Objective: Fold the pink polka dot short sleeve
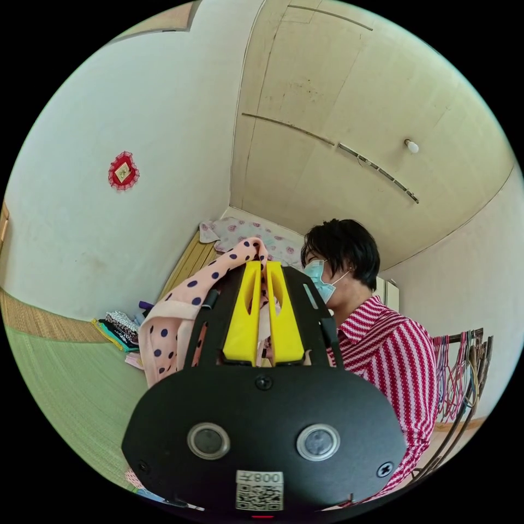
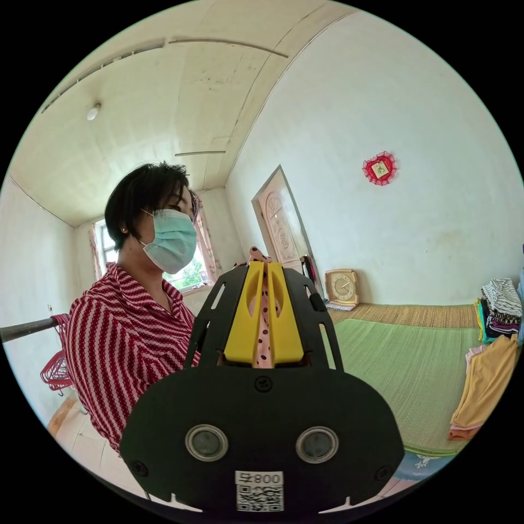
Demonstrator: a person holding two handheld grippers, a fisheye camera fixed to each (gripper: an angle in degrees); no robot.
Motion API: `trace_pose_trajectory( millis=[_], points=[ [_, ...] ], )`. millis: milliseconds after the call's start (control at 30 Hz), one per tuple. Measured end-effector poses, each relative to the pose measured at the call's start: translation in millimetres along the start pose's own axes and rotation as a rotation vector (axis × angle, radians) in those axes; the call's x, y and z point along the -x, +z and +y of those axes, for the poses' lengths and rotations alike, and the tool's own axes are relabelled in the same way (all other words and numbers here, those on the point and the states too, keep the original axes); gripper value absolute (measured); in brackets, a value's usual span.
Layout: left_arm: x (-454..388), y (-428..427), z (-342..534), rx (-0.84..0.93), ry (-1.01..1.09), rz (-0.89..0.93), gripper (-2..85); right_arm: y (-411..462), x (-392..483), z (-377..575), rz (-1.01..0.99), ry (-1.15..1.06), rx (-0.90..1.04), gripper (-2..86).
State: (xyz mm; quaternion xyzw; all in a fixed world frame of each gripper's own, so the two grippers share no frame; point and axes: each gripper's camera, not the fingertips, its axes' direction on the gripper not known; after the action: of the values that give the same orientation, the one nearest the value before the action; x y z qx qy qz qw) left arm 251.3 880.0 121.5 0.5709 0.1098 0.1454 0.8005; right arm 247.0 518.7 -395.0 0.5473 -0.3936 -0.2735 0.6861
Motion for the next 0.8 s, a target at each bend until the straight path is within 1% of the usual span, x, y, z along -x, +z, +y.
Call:
trace_pose_trajectory(
  millis=[267, 433, 500, 533, 600, 633, 700, 733, 767, 800],
  points=[
    [45.9, 35.5, -52.9, 0.025, -0.011, -0.034, 1.5, 62.9, -1.7, 0.6, 0.052, 0.031, 0.039, 0.5],
    [103.2, 66.6, -98.9, 0.086, -0.063, -0.177, 1.5, 115.3, -32.7, -12.3, 0.142, 0.059, 0.076, 0.5],
    [142.1, 84.1, -124.5, 0.126, -0.084, -0.309, 1.5, 141.1, -54.5, -19.1, 0.190, 0.075, 0.102, 0.5],
    [152.4, 88.7, -131.0, 0.137, -0.085, -0.344, 1.5, 160.8, -73.0, -24.2, 0.215, 0.088, 0.125, 0.5],
    [201.0, 106.8, -156.0, 0.182, -0.111, -0.468, 1.6, 193.1, -107.9, -30.7, 0.256, 0.115, 0.160, 0.6],
    [214.9, 111.1, -161.6, 0.193, -0.122, -0.496, 1.7, 216.8, -136.9, -33.4, 0.277, 0.143, 0.189, 0.6],
    [277.4, 125.1, -178.4, 0.220, -0.202, -0.598, 1.9, 254.4, -189.2, -33.0, 0.308, 0.208, 0.225, 0.7],
    [294.5, 128.0, -181.4, 0.231, -0.226, -0.626, 2.0, 281.2, -228.3, -29.4, 0.333, 0.257, 0.264, 0.8],
    [330.2, 132.5, -185.1, 0.246, -0.291, -0.691, 2.2, 309.9, -272.7, -21.5, 0.366, 0.327, 0.301, 0.9],
    [364.8, 136.0, -186.2, 0.275, -0.348, -0.748, 2.4, 324.7, -295.9, -15.7, 0.370, 0.364, 0.319, 0.9]
  ],
)
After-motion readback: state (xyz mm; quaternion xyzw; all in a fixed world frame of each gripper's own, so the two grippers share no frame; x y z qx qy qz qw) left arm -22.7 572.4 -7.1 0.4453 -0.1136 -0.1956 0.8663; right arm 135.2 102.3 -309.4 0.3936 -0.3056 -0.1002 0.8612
